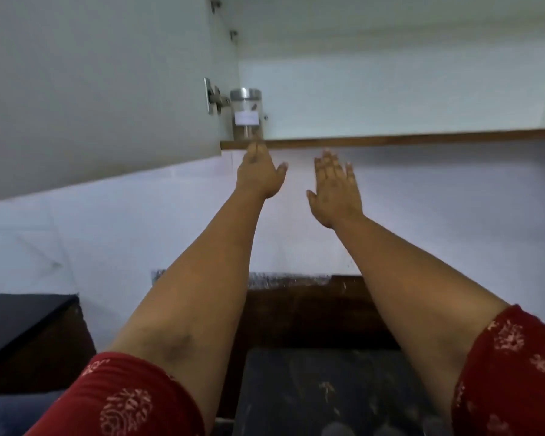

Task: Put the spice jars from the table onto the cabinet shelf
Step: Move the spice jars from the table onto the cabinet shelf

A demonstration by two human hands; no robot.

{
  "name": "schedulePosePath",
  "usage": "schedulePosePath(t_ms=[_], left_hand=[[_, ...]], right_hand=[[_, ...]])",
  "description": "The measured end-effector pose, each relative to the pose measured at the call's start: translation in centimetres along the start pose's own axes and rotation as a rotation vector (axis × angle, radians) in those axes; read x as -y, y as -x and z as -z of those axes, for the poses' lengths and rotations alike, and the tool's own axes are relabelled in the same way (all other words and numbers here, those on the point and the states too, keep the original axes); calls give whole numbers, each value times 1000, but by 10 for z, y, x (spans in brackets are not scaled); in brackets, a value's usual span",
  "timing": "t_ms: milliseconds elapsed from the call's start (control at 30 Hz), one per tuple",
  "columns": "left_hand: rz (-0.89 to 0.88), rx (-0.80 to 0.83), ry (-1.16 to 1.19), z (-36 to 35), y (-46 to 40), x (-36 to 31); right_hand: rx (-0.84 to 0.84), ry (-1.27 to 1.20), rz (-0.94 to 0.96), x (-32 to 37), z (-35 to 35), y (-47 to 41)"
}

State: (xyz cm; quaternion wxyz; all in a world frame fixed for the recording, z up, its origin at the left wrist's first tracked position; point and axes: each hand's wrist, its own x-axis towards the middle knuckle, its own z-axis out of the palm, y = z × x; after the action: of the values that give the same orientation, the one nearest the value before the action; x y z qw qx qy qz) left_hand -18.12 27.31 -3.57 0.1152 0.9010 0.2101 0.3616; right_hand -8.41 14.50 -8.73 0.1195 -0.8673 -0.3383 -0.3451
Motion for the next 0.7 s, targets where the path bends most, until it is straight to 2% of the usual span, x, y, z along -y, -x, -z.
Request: schedulePosePath(t_ms=[100, 167, 267, 433, 533, 700], left_hand=[[21, -64, 154, -36, 47, -4], [25, 4, 225, -66, 86, -8], [68, 208, 314, -116, 148, -9], [296, 623, 406, -193, 260, -2], [360, 769, 366, -220, 308, 14], [537, 839, 397, -236, 354, 44]], right_hand=[[29, 21, -179, -25, -39, 91], [149, 5, -283, -40, -65, 153], [240, -31, -385, -60, -90, 226], [380, -80, -521, -68, -117, 318], [471, -117, -528, -51, -133, 357], [582, -226, -357, -10, -149, 404]])
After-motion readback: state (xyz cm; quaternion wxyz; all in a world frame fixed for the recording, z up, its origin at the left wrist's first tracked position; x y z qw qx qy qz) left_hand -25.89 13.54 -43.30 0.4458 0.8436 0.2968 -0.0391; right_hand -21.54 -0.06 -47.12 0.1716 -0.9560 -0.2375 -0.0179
